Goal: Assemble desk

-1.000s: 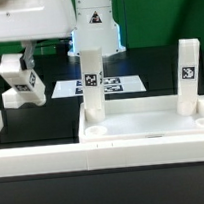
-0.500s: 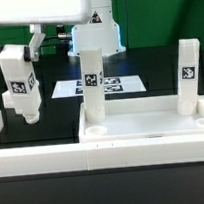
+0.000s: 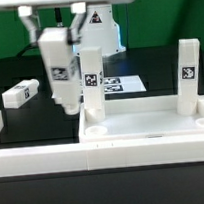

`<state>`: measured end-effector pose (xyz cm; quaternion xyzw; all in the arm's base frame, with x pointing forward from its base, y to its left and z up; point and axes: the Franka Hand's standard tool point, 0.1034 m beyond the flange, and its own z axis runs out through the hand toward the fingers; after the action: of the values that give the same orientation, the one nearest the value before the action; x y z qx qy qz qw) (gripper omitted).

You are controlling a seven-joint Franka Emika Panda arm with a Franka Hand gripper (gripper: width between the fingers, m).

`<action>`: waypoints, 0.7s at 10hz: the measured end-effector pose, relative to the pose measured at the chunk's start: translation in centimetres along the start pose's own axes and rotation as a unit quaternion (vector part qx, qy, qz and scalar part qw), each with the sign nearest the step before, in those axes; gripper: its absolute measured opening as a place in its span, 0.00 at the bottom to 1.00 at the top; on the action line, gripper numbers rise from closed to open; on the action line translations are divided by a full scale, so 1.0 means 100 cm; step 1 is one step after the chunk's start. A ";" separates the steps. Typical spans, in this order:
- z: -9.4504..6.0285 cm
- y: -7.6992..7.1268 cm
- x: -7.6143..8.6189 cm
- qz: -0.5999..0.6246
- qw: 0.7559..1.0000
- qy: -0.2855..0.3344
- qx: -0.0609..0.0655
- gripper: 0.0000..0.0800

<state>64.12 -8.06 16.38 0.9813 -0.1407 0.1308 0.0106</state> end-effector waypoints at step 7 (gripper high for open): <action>-0.010 -0.046 -0.008 -0.017 0.988 0.155 0.015 0.36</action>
Offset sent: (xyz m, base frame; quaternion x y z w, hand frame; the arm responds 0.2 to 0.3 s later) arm 0.0000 0.0000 0.0000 0.0000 0.0650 0.0000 0.9979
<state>64.40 -3.39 17.22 0.9515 -0.1184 0.2833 0.0196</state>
